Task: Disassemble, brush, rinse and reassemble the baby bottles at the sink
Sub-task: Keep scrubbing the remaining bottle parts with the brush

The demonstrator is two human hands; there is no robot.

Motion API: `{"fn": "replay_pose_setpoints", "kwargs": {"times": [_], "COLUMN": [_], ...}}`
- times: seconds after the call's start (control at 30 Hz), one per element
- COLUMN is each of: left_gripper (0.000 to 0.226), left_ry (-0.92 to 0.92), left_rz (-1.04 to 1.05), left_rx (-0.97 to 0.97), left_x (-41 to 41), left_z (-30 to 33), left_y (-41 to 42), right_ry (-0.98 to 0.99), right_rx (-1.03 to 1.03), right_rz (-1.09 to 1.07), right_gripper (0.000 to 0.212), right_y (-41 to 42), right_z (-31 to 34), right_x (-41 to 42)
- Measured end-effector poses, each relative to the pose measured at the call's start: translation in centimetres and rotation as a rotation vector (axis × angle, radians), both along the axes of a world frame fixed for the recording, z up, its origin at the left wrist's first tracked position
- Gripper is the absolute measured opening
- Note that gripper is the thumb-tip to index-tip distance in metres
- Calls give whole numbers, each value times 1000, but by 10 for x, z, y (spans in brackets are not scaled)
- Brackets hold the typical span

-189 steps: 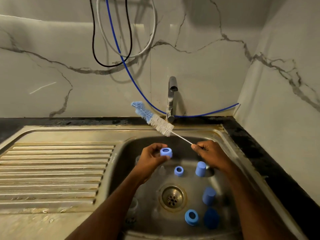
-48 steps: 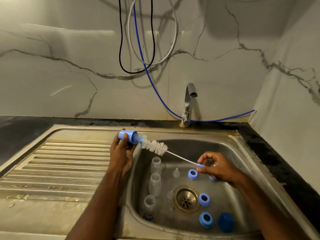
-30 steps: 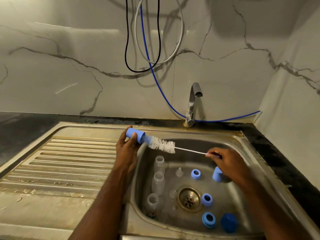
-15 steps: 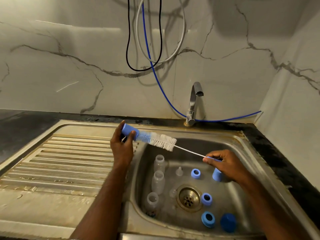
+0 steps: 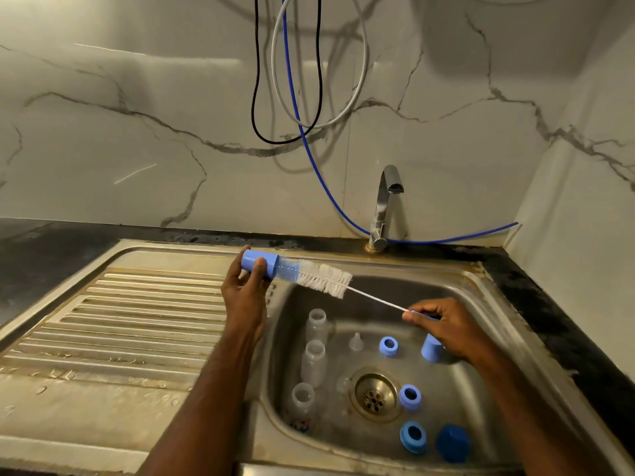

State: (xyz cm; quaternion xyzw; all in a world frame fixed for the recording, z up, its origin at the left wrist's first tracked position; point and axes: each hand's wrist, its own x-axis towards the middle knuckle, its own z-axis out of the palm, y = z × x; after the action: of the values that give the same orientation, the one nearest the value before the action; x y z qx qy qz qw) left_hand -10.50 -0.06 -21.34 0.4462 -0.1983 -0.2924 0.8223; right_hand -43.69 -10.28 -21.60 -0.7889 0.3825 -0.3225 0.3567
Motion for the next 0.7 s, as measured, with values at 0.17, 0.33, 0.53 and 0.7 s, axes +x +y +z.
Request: {"fn": "replay_pose_setpoints", "kwargs": {"times": [0.17, 0.33, 0.53, 0.7], "left_gripper": [40, 40, 37, 40], "left_ry": [-69, 31, -56, -21], "left_rz": [-17, 49, 1, 4], "left_rx": [14, -36, 18, 6], "left_x": [-3, 10, -6, -2], "left_z": [0, 2, 0, -1], "left_y": [-1, 1, -5, -4], "right_ry": [62, -37, 26, 15], "right_rx": [-1, 18, 1, -16], "right_rz": [44, -13, 11, -18], "right_gripper": [13, 21, 14, 18], "right_y": [0, -7, -7, -6], "right_z": [-2, -1, -5, -6], "right_x": [3, -6, 2, 4]}}
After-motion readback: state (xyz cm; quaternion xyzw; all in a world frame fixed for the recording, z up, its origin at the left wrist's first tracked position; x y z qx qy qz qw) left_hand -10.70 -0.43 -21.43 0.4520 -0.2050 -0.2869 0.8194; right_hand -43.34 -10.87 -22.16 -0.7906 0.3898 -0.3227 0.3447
